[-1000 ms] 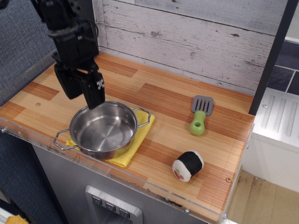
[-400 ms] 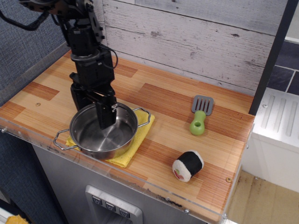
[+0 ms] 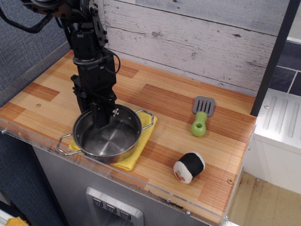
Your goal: Place the bowl to the left of the napkin towards the upper corner of the table.
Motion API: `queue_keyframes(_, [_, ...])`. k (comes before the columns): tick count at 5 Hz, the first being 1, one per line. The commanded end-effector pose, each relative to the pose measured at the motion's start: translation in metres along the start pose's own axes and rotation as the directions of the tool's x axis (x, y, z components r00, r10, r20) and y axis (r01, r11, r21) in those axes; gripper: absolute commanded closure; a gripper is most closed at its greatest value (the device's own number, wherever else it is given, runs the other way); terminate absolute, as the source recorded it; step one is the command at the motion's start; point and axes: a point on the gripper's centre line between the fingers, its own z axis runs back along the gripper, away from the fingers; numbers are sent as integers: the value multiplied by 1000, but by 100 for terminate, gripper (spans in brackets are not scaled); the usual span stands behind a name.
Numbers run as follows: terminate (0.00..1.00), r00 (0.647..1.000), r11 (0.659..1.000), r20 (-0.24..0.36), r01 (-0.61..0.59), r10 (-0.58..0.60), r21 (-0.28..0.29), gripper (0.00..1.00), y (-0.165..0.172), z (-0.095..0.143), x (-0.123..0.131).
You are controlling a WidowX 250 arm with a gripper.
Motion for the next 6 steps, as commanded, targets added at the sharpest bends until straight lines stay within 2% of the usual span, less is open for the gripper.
queue_keyframes(1, [0, 995, 999, 94, -24, 26, -22, 100, -1, 47, 2])
queue_keyframes(2, [0, 979, 982, 143, -125, 145, -140, 100, 17, 79, -3])
queue_keyframes(3, [0, 933, 952, 240, -222, 270, -210, 100, 64, 97, -10])
queue_keyframes(4, [0, 897, 922, 234, -336, 376, -193, 100, 114, 90, -6])
queue_keyframes(5, [0, 891, 912, 209, -373, 403, -171, 100, 139, 73, 4])
queue_keyframes(6, [0, 900, 916, 191, -365, 393, -164, 100, 138, 56, 17])
